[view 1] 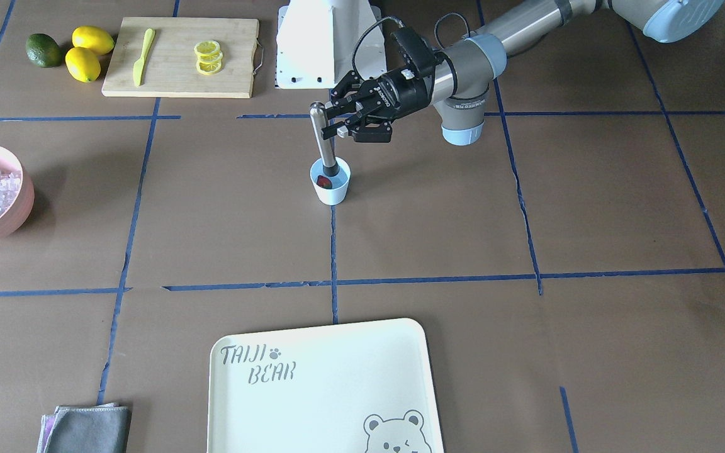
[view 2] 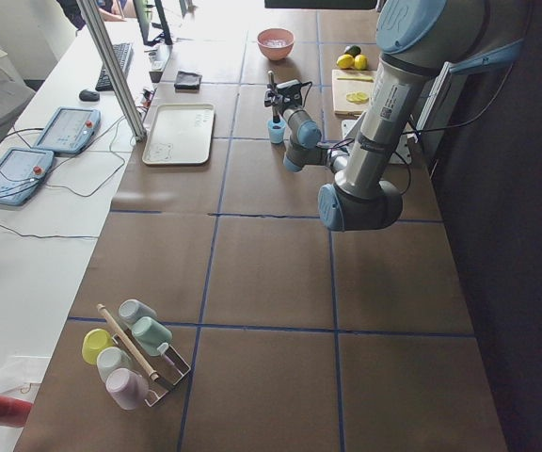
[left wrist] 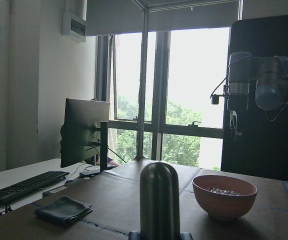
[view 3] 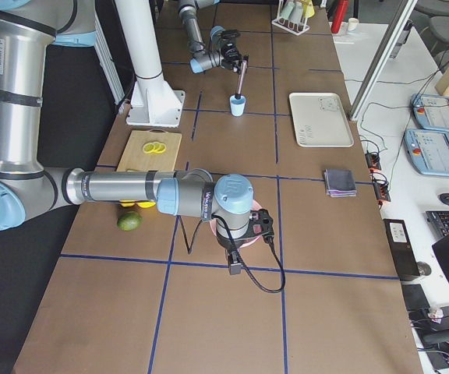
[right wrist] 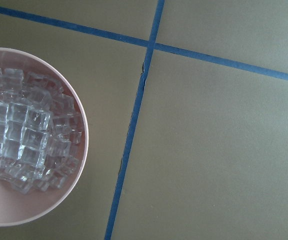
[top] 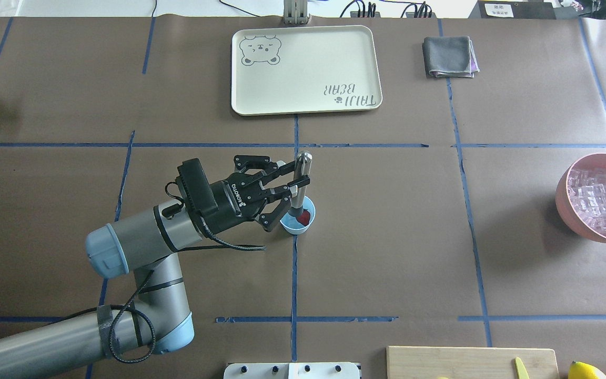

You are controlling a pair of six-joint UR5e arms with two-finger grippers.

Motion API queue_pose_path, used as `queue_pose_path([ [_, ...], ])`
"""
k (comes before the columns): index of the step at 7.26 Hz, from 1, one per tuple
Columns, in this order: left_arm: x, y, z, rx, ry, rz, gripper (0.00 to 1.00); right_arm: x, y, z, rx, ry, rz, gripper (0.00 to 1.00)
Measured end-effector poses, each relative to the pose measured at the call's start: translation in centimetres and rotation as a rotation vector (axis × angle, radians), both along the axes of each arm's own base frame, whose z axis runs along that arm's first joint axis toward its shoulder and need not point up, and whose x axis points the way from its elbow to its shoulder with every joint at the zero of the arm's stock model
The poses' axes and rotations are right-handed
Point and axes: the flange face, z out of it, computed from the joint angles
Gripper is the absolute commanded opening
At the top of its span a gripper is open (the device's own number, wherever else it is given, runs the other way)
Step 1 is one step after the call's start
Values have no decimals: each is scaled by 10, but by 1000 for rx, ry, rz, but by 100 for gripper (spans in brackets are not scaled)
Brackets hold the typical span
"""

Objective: Mash ice and strawberries in cup
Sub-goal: 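Press the muddler down into the cup onto the strawberry and ice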

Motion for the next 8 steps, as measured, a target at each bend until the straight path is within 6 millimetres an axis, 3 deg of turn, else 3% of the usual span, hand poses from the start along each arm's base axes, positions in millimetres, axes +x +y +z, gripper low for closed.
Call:
queue_pose_path([
  [2, 4, -2, 9, -5, -14, -3, 0, 0, 1, 1, 0, 0, -1, 100],
  [5, 21, 1, 41, -13, -32, 11, 0, 0, 1, 1, 0, 1, -2, 100],
  [8, 10, -3, 27, -1, 5, 3, 0, 0, 1, 0, 1, 2, -1, 100],
])
